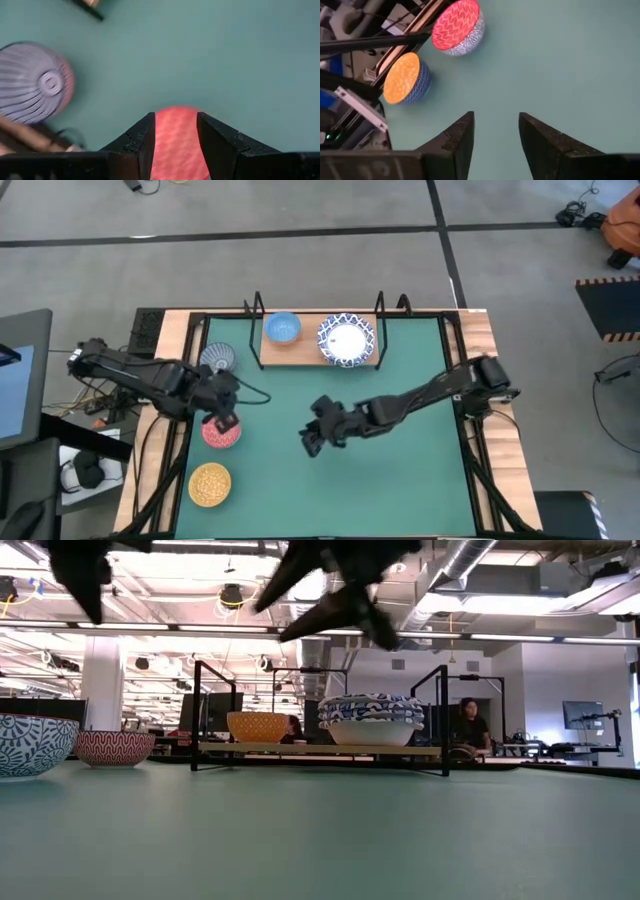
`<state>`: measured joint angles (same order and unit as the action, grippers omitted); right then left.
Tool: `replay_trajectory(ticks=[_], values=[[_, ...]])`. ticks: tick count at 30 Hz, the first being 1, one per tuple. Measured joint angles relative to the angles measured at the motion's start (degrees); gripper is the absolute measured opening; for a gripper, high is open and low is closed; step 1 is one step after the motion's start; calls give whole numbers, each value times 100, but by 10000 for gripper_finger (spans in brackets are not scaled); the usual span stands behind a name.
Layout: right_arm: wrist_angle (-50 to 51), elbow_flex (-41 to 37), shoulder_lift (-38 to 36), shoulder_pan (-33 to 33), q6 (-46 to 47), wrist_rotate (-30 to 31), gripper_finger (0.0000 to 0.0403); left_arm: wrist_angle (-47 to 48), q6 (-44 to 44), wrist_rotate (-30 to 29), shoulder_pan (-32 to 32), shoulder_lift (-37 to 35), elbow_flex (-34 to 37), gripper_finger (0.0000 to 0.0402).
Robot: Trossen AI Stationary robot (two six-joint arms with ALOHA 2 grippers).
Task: Place and stack bowls onto a shelf
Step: Stack the red bowl on top of the blue bowl on the shelf
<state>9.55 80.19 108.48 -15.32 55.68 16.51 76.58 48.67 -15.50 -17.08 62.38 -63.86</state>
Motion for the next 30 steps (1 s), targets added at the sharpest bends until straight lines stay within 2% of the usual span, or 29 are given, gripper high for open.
replay_trajectory(ticks=[11, 15, 22, 26, 30], values=[[187, 2190, 1787, 527, -78, 7, 172, 1347, -192, 23, -184, -956, 0, 130], [47, 3043, 2480, 685, -696, 174, 183, 1336, -203, -47, -363, -1519, 0, 130], [41, 4424, 3674, 947, -760, 53, 221, 1337, -189, -382, -387, -2323, 0, 130], [-132, 5111, 4216, 941, -1040, 7, 248, 1340, -166, -390, -387, -2579, 0, 130], [-87, 5443, 4576, 1000, -1107, -11, 262, 1339, -69, -435, -385, -2651, -2, 130]])
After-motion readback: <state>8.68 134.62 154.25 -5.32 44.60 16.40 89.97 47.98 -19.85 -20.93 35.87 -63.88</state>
